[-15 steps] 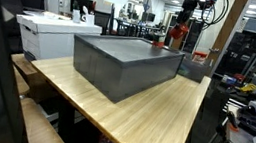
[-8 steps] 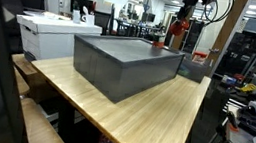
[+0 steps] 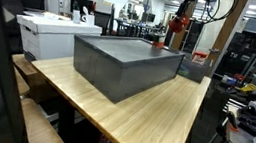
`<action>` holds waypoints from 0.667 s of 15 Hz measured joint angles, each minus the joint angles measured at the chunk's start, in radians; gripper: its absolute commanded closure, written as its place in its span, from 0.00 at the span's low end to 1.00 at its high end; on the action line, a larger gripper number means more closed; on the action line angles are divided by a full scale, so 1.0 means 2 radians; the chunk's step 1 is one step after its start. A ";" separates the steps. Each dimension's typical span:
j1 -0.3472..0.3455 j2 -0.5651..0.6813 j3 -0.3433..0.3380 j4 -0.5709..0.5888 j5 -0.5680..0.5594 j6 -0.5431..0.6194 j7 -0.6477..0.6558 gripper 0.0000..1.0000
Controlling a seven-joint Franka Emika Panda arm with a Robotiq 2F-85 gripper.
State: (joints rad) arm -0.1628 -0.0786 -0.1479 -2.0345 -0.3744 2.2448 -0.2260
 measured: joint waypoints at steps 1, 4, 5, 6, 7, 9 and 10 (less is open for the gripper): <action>0.002 -0.001 0.004 -0.001 -0.009 -0.001 0.005 0.33; 0.012 -0.001 0.015 -0.003 -0.032 -0.002 0.021 0.33; 0.014 -0.001 0.018 -0.003 -0.037 -0.002 0.024 0.33; 0.017 -0.001 0.021 -0.004 -0.040 -0.004 0.027 0.33; 0.021 -0.001 0.027 -0.004 -0.045 -0.011 0.028 0.33; 0.031 0.000 0.035 -0.002 -0.046 -0.029 0.028 0.33; 0.033 0.001 0.038 0.000 -0.046 -0.038 0.028 0.33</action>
State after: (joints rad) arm -0.0960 -0.0772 -0.0726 -2.0354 -0.4656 2.1696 -0.1696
